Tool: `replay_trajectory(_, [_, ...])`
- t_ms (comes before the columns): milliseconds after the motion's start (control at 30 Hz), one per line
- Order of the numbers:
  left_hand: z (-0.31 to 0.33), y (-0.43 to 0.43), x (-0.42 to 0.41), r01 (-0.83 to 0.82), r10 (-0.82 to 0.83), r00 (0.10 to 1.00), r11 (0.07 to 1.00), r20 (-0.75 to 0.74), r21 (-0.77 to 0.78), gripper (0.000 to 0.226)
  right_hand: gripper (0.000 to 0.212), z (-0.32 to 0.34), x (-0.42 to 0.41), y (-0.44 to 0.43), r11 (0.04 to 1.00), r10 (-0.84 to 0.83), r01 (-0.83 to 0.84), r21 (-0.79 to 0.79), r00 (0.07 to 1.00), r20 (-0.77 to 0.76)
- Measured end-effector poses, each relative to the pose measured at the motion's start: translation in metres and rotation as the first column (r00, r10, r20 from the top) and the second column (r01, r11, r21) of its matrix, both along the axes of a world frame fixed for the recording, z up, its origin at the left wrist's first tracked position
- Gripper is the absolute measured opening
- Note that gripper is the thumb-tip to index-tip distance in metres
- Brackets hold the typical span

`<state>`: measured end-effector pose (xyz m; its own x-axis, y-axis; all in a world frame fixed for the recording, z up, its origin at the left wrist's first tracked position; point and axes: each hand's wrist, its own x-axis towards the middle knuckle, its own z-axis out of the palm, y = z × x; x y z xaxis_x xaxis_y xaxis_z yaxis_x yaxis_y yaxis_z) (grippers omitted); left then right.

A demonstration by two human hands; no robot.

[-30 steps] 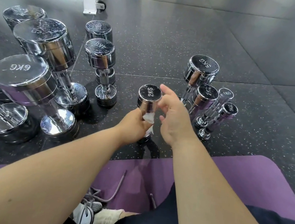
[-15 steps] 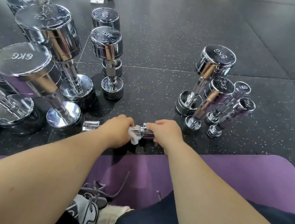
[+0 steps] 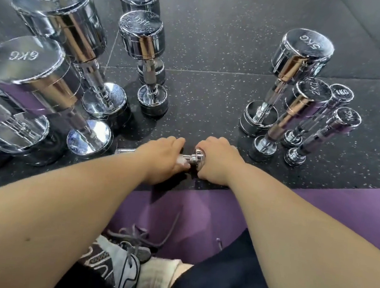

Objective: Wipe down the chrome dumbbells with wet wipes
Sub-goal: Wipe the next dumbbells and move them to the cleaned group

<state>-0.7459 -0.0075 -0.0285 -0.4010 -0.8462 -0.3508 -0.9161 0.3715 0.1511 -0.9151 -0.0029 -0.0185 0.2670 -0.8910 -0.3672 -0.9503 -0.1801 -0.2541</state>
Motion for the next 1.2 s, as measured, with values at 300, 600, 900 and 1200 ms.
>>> replay_trajectory(300, [0.007, 0.004, -0.037, -0.229, 0.217, 0.973, 0.946, -0.076, -0.229, 0.03, 0.055, -0.002, -0.008, -0.008, 0.978, -0.17, 0.191, -0.08, 0.961, 0.216])
replay_trajectory(600, [0.006, -0.01, 0.017, 0.012, 0.024, 0.986, 0.976, 0.163, -0.217, 0.028, 0.067, -0.011, -0.007, 0.001, 0.979, -0.18, 0.194, -0.066, 0.968, 0.173])
replay_trajectory(900, [0.004, -0.014, -0.002, 0.033, -0.033, 0.999, 0.995, -0.004, -0.098, 0.015, 0.066, -0.02, -0.005, -0.005, 0.985, -0.142, 0.151, -0.086, 0.985, 0.101])
replay_trajectory(1200, [0.011, -0.012, -0.008, 0.037, 0.006, 0.94, 0.992, 0.34, -0.12, 0.043, 0.068, -0.02, 0.001, -0.01, 0.978, -0.204, 0.208, -0.008, 0.966, 0.158])
